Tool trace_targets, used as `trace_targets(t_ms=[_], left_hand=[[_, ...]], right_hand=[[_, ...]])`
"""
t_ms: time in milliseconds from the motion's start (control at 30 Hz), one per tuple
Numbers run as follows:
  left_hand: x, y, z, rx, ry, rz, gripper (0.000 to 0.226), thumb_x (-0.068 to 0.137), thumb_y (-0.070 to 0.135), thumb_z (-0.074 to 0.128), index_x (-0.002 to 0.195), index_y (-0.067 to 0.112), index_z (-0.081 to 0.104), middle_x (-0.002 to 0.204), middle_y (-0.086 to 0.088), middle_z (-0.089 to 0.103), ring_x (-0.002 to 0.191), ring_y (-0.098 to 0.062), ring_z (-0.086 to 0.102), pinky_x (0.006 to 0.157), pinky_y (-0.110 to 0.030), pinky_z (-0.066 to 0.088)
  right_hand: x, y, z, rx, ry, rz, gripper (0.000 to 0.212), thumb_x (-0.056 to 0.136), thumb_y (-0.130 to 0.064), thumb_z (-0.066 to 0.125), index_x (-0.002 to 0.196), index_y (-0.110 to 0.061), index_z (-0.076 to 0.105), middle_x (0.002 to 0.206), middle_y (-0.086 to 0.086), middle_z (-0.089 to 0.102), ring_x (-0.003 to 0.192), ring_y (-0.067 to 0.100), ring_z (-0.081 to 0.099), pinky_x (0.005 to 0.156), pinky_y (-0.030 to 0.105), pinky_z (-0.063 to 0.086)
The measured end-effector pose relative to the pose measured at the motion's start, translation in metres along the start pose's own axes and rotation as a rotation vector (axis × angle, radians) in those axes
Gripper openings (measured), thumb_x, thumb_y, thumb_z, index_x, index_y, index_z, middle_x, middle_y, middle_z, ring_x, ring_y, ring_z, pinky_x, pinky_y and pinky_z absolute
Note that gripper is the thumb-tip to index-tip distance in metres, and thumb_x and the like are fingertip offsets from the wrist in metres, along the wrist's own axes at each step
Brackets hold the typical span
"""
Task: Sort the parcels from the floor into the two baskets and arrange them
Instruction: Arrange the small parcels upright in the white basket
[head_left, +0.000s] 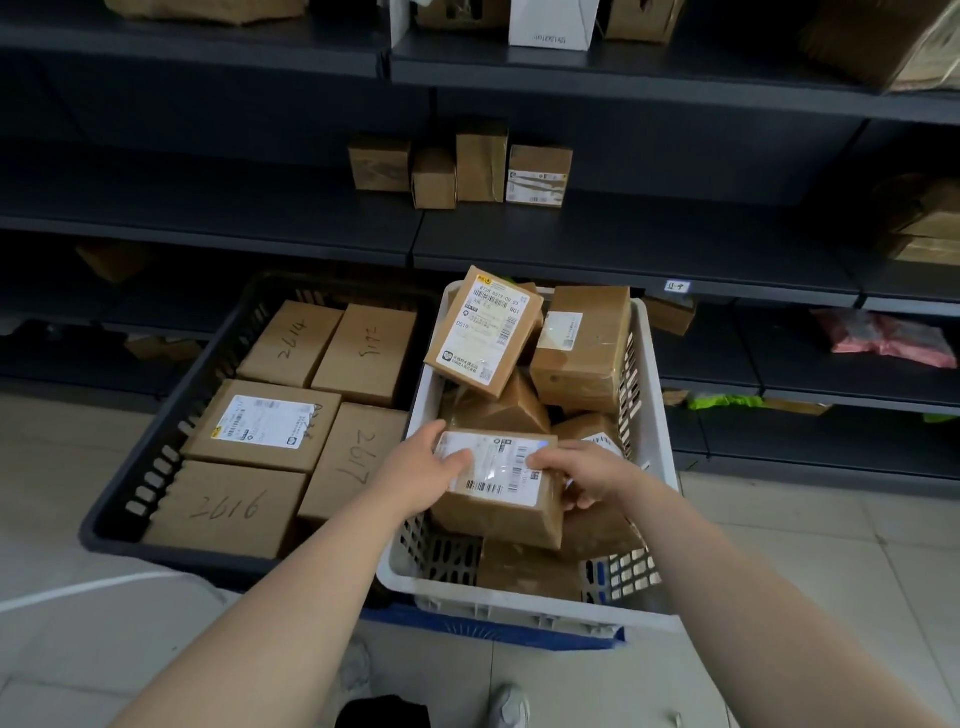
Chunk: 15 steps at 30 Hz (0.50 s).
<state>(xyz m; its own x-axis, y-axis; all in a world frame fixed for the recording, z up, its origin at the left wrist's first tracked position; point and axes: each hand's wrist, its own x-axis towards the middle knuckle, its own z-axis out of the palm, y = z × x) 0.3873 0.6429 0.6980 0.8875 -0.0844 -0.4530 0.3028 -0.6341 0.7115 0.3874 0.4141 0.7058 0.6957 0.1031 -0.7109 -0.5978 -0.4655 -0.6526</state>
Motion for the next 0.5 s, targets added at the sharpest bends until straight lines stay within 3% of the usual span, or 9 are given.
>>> trace_targets(t_ms=[233, 400, 500], left_hand=[[-0.002, -0.008, -0.002, 0.3, -0.065, -0.064, 0.066, 0.087, 0.037, 0.065, 0.145, 0.02, 0.038, 0.14, -0.003, 0.051, 0.12, -0.02, 0.054, 0.094, -0.031, 0.046], [-0.007, -0.001, -0.008, 0.396, -0.057, -0.056, 0.056, 0.082, 0.035, 0.073, 0.131, 0.017, 0.052, 0.121, 0.0, 0.059, 0.094, -0.012, 0.055, 0.076, -0.026, 0.048], [-0.008, -0.001, -0.006, 0.484, -0.091, -0.068, 0.051, 0.079, 0.031, 0.075, 0.124, 0.015, 0.056, 0.114, 0.0, 0.061, 0.094, -0.013, 0.058, 0.081, -0.029, 0.052]], right_hand=[[0.001, 0.013, 0.022, -0.015, -0.089, 0.003, 0.027, 0.092, -0.03, 0.066, 0.116, -0.023, 0.057, 0.111, -0.002, 0.067, 0.098, 0.012, 0.064, 0.077, 0.03, 0.056], [0.004, 0.014, 0.034, 0.002, -0.1, 0.057, 0.024, 0.096, -0.019, 0.061, 0.117, -0.007, 0.058, 0.113, 0.008, 0.07, 0.1, 0.021, 0.069, 0.074, 0.031, 0.061], [0.011, 0.024, 0.041, -0.13, -0.032, 0.078, 0.022, 0.098, -0.018, 0.057, 0.115, -0.004, 0.059, 0.114, 0.011, 0.069, 0.101, 0.024, 0.069, 0.079, 0.035, 0.061]])
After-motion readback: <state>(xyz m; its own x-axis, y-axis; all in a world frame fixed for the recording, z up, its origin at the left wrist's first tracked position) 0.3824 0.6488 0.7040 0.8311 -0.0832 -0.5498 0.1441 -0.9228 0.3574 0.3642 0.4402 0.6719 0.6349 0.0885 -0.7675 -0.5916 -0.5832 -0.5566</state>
